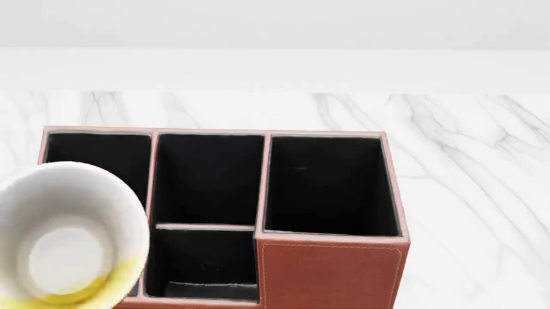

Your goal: Pick up the yellow and white mug and place it to the right of the caddy.

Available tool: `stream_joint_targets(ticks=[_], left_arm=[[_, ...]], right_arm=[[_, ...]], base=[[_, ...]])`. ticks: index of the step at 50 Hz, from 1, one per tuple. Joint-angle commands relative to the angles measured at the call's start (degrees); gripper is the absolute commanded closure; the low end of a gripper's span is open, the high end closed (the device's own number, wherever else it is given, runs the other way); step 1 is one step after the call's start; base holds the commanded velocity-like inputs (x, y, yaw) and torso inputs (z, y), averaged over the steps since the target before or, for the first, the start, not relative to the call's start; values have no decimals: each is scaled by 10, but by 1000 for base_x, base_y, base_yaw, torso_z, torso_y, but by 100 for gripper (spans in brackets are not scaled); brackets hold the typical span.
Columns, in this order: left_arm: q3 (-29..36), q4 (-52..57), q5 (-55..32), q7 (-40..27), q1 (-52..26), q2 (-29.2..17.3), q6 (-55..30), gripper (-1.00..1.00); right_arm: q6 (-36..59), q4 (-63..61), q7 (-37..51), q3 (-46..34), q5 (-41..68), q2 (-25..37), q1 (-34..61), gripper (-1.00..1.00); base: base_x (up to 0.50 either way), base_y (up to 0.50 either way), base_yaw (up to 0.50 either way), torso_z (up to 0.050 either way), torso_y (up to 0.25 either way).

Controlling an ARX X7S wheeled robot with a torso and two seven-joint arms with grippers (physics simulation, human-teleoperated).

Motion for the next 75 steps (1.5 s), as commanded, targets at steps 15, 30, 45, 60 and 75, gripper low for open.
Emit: stream_joint_targets(ticks=[15, 30, 45, 60, 75], left_arm=[[16, 0, 2, -27, 0, -27, -3, -100], [2, 0, 1, 2, 0, 1, 0, -100], [6, 0, -3, -13, 0, -15, -2, -100], [6, 0, 1, -8, 0, -9, -2, -100], [22, 0, 1, -40, 0, -40, -5, -100]], right_arm=[[-65, -11, 38, 77, 12, 85, 15, 100], [-96, -5, 57, 113, 30, 133, 21, 100], [-189, 34, 130, 185, 58, 173, -6, 100], [-234, 60, 183, 233, 77, 206, -31, 100], [-278, 91, 178, 257, 111, 230, -52, 100]], base=[[0, 0, 0, 0, 0], [0, 0, 0, 0, 1], [0, 0, 0, 0, 0], [0, 0, 0, 0, 1], [0, 0, 0, 0, 0]])
